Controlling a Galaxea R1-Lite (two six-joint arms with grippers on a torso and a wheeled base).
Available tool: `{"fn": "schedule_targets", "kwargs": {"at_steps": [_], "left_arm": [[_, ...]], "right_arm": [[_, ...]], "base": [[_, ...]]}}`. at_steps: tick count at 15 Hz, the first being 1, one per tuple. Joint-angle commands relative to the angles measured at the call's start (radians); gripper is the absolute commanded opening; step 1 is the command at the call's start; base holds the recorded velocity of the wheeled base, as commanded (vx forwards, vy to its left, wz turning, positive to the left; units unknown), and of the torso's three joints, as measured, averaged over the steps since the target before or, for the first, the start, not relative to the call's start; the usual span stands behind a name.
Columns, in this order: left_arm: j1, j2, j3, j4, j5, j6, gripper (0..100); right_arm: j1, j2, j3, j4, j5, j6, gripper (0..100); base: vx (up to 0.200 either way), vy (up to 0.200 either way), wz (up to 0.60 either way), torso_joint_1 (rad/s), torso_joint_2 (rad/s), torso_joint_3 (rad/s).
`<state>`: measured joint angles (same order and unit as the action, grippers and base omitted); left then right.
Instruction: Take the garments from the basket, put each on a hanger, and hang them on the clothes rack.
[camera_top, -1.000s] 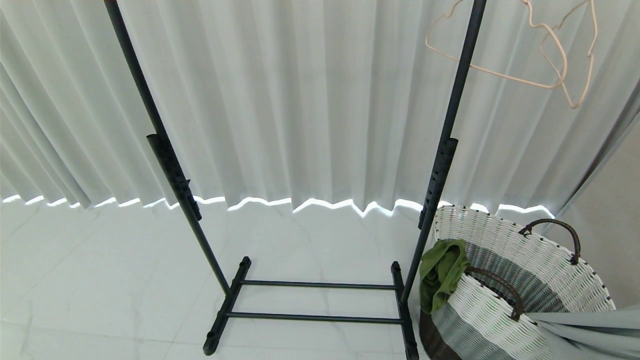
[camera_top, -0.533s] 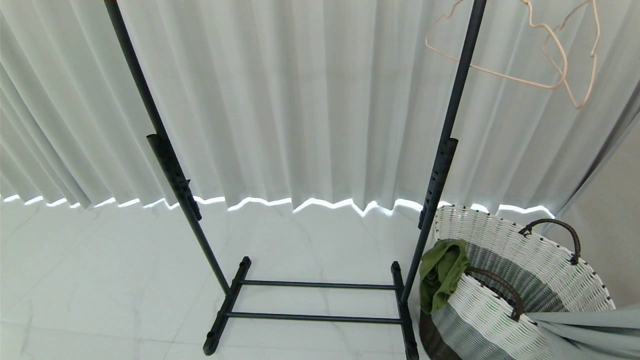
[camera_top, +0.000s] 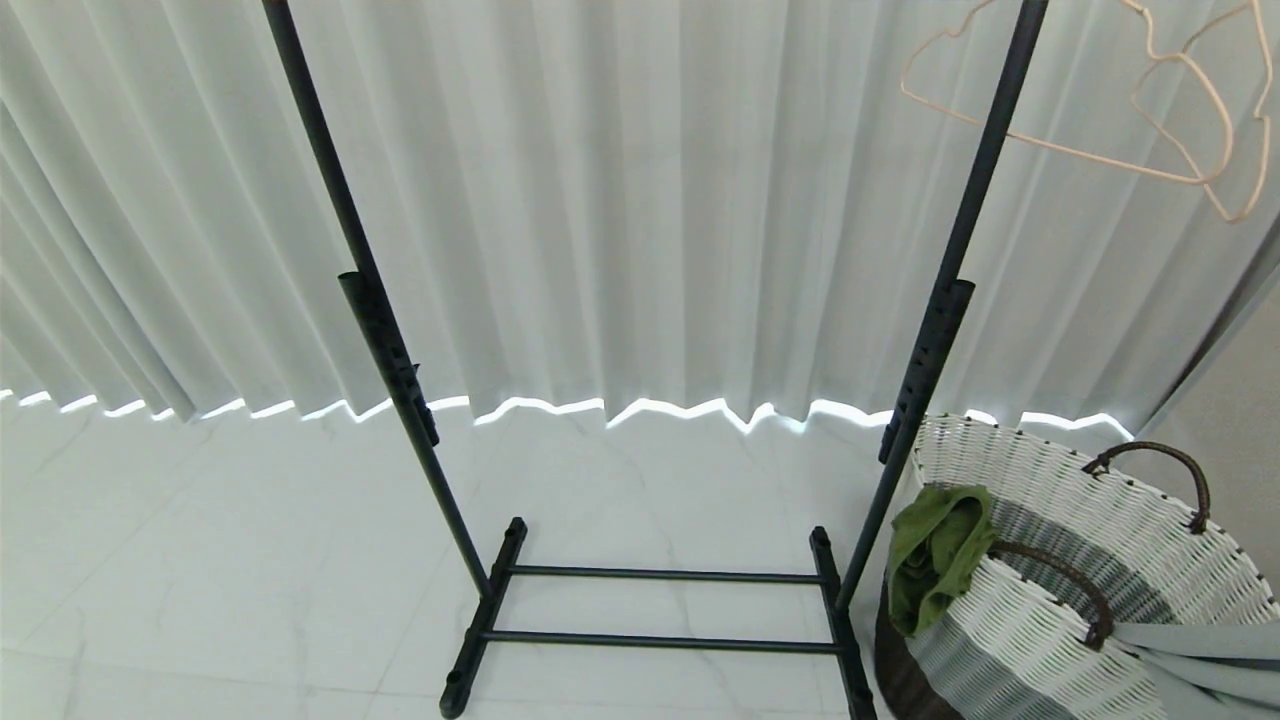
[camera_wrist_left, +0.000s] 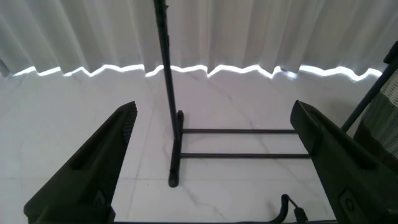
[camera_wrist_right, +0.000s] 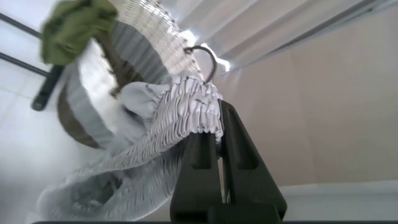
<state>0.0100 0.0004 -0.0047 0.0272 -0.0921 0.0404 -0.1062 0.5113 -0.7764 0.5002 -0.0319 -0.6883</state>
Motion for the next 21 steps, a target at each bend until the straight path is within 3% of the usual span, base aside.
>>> {"fn": "schedule_targets", "kwargs": {"at_steps": [1,5,10,15,16,18,20,21], "left_arm": [[0.001,0.000,0.000,0.000,0.000,-0.001,100],[0.001,0.000,0.000,0.000,0.000,-0.007,100],[0.001,0.000,0.002,0.000,-0.009,0.062,100],[-0.001,0.000,0.003,-0.016,-0.005,-0.008,100],[-0.010,0.015,-0.057,-0.052,-0.028,-0.024,100],[-0.073,0.210,-0.276,-0.069,-0.052,-0.116,100],[-0.113,0.420,-0.472,-0.072,-0.060,-0.117,100],[-0.120,0.471,-0.505,-0.072,-0.063,-0.117,100]], "right_arm": [[0.000,0.009,-0.001,0.000,0.000,0.000,0],[0.005,0.076,-0.040,0.001,0.010,0.006,0],[0.022,0.262,-0.213,0.034,0.072,0.093,0],[0.080,0.283,-0.376,0.192,0.118,0.154,0],[0.102,0.286,-0.391,0.193,0.118,0.154,0],[0.134,0.303,-0.414,0.195,0.119,0.154,0],[0.138,0.329,-0.446,0.190,0.121,0.154,0],[0.145,0.334,-0.457,0.190,0.122,0.154,0]], "base": [[0.000,0.000,0.00,0.000,0.00,0.000],[0.000,0.000,0.00,0.000,0.00,0.000],[0.000,0.000,0.00,0.000,0.00,0.000],[0.000,0.000,0.00,0.000,0.00,0.000],[0.000,0.000,0.00,0.000,0.00,0.000],[0.000,0.000,0.00,0.000,0.00,0.000],[0.000,0.000,0.00,0.000,0.00,0.000],[0.000,0.000,0.00,0.000,0.00,0.000]]}}
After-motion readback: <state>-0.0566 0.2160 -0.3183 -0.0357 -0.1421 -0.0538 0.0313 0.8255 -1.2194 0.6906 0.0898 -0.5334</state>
